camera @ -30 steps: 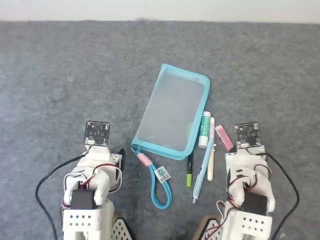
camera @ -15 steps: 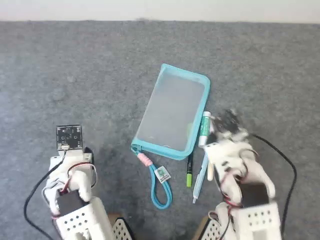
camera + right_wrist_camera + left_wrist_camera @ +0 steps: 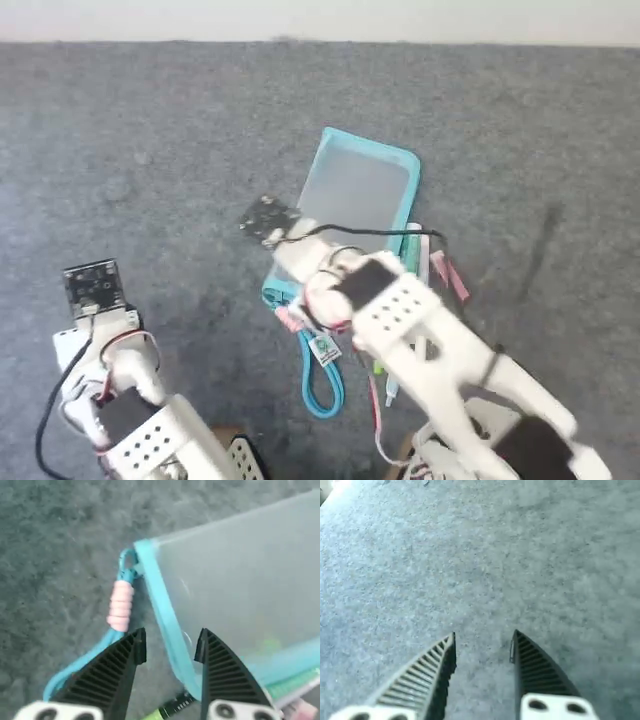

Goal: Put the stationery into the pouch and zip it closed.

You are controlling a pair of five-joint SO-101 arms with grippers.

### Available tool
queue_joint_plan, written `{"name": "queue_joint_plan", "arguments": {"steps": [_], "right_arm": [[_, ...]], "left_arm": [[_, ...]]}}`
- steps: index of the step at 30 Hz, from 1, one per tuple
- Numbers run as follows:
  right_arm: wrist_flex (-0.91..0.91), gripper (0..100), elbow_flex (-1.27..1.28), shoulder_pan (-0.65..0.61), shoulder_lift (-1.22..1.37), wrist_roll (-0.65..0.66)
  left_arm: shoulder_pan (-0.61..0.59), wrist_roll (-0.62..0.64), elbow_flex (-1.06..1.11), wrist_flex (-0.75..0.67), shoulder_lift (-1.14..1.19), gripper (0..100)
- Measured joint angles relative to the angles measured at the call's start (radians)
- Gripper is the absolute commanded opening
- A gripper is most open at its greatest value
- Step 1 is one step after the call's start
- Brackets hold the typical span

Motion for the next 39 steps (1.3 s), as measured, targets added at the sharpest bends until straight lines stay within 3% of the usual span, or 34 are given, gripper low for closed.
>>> {"name": "queue_joint_plan", "arguments": {"steps": [6,14,30,34,39], "right_arm": [[-0.029,37.9,-0.061,-0.074,0.143,-0.063],[-0.060,38.0,-0.069,-0.178,0.245,-0.066],[-0.084,37.8,-0.086,-0.192,0.351,-0.084],[-0.049,30.6,-0.086,-0.222,0.299,-0.117],[-0.020,21.4,-0.084,-0.272,0.212,-0.146]], "left_arm": [[-0.005,0.000,0.000,0.000,0.000,17],[-0.005,0.000,0.000,0.000,0.000,17],[-0.005,-0.002,0.000,0.000,0.000,17],[-0.002,-0.002,0.000,0.000,0.000,17],[0.084,-0.002,0.000,0.009,0.000,17]]}}
